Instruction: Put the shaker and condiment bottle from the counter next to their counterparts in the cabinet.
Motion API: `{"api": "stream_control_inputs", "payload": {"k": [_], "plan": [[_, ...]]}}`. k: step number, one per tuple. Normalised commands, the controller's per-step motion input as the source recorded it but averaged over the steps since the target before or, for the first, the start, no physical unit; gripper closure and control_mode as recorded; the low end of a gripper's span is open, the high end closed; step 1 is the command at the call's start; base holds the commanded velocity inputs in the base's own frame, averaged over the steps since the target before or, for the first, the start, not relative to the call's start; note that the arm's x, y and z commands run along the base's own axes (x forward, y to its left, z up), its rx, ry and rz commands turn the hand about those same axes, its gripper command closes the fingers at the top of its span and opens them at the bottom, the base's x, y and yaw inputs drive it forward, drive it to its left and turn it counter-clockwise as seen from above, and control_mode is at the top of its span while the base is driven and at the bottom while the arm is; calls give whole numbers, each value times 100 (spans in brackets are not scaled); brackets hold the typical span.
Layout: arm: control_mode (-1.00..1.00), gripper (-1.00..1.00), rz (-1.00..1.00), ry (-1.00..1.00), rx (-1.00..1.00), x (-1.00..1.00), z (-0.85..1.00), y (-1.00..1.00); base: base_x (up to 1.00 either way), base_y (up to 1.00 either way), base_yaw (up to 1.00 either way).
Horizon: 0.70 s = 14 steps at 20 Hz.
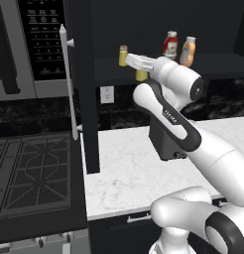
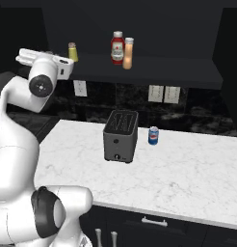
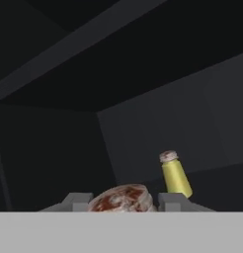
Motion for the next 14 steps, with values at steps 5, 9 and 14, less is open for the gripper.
{"api": "stream_control_inputs", "payload": {"k": [5,9,14], "plan": [[-100,100,0,0,-4,21,-2,2,0,0,0],[-100,100,0,-4,-5,31,-5,1,0,0,0],[-100,100,0,-12,-8,35,-16,0,0,0,0]]}}
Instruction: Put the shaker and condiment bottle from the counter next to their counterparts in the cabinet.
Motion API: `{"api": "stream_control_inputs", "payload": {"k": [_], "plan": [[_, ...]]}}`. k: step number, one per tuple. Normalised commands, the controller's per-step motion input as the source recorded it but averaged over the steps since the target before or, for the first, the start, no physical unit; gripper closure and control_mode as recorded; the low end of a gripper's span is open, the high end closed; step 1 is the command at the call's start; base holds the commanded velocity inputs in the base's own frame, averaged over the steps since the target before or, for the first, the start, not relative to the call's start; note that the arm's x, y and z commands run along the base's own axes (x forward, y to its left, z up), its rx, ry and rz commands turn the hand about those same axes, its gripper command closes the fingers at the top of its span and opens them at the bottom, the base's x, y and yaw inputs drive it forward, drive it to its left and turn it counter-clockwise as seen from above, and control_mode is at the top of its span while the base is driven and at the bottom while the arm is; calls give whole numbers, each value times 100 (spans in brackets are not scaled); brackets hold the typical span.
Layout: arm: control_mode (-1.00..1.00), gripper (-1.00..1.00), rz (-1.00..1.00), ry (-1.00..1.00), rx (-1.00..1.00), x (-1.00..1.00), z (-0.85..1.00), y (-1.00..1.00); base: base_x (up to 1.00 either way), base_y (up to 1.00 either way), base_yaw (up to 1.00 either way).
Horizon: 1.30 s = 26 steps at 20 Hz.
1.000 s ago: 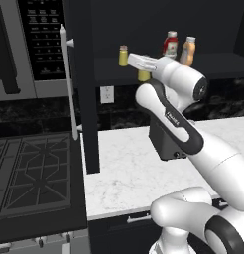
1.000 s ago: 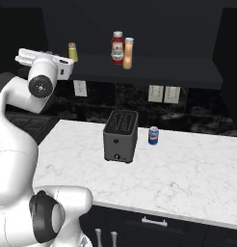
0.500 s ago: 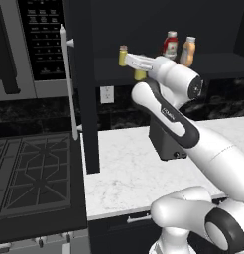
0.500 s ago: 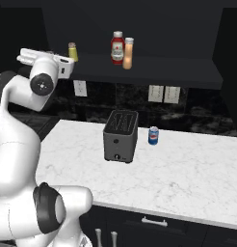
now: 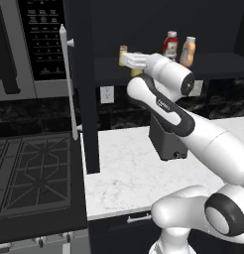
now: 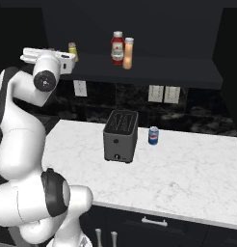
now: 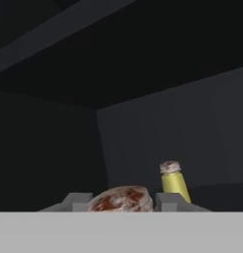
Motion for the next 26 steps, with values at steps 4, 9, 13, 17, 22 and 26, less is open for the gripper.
{"api": "stream_control_inputs", "payload": {"k": [4,9,13,17,22,26], "plan": [[-100,100,0,-18,-9,28,-16,0,0,0,0],[-100,100,0,-3,-2,17,-4,0,0,0,0],[-100,100,-4,10,0,21,0,0,0,0,0],[-100,100,-2,2,0,26,0,0,0,0,0],[-100,100,-1,0,-1,33,0,0,0,0,0],[-100,100,0,0,-3,40,0,0,0,0,0]]}}
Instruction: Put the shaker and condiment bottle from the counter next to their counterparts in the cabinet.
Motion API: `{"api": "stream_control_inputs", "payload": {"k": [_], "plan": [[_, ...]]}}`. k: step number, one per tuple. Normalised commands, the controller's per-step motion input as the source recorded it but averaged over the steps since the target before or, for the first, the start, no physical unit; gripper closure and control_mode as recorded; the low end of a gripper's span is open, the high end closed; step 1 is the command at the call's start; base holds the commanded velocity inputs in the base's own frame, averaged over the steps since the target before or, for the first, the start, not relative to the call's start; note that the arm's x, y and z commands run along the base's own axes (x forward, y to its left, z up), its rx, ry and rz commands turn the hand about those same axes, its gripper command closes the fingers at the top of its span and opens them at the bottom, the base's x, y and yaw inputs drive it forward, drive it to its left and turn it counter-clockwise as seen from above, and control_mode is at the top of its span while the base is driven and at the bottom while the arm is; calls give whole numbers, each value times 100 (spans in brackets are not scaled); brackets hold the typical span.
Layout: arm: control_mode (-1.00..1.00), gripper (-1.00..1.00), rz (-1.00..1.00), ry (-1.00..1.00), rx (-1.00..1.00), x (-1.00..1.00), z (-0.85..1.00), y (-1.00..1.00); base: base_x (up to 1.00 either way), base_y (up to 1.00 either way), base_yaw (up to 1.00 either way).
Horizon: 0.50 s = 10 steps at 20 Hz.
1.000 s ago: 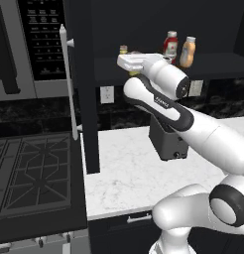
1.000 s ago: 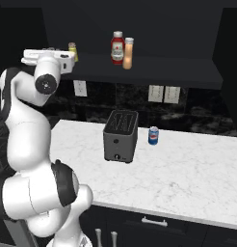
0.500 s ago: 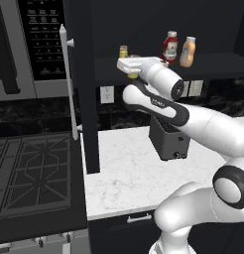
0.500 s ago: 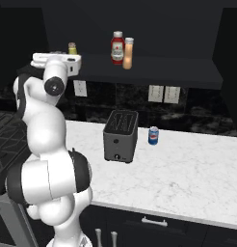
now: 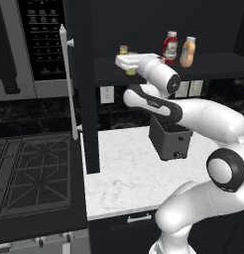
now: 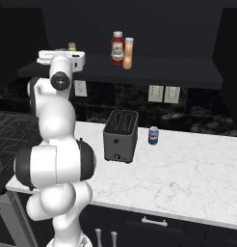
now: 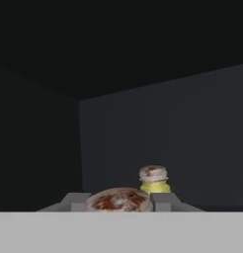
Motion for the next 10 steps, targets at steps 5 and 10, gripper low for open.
{"api": "stream_control_inputs", "payload": {"k": [5,10], "plan": [[-100,100,0,0,-2,53,0,2,0,0,0],[-100,100,0,0,-1,42,0,1,0,0,0]]}}
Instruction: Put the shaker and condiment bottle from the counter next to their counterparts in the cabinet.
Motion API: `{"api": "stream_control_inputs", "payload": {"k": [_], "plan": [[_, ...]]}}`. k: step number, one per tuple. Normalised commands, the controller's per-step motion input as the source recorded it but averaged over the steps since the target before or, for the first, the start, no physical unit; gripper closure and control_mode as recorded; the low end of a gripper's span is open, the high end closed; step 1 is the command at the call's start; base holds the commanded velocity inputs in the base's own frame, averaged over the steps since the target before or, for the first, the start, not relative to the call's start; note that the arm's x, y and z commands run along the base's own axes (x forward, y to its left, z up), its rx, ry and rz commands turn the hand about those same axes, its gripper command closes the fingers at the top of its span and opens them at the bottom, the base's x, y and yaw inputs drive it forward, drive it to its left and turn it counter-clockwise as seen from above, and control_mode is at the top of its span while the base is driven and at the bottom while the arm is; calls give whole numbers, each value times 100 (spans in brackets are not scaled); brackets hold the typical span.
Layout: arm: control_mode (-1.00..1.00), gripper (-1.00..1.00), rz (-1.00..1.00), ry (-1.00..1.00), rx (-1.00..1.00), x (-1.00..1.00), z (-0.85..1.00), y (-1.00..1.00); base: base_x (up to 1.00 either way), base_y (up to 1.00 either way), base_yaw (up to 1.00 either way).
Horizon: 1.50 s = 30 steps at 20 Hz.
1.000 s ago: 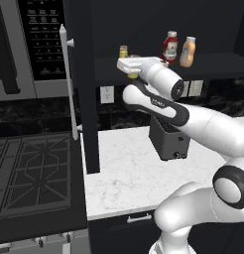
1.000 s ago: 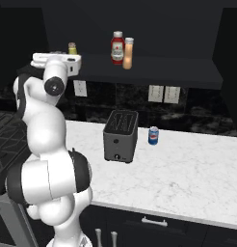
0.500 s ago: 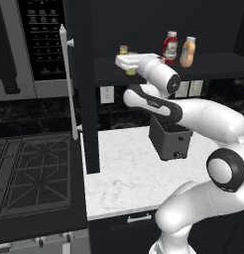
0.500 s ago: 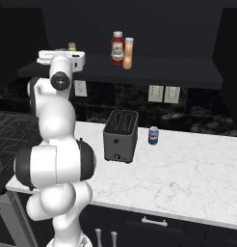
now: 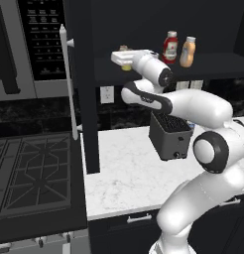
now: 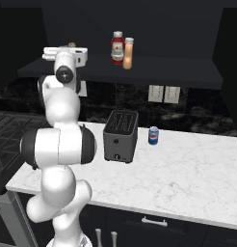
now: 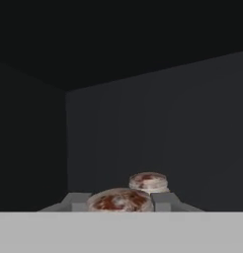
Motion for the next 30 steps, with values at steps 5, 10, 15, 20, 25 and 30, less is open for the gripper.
{"api": "stream_control_inputs", "payload": {"k": [5,10,15,20,25,30], "plan": [[-100,-100,0,0,0,26,-3,1,0,0,0],[-100,-100,0,0,0,21,-2,0,0,0,0],[-100,-100,0,0,0,8,0,0,0,0,0],[-100,-100,0,0,0,-11,0,-1,0,0,0],[-100,-100,0,0,0,-50,8,-13,0,0,0],[-100,-100,0,1,0,-47,30,-13,0,0,0]]}}
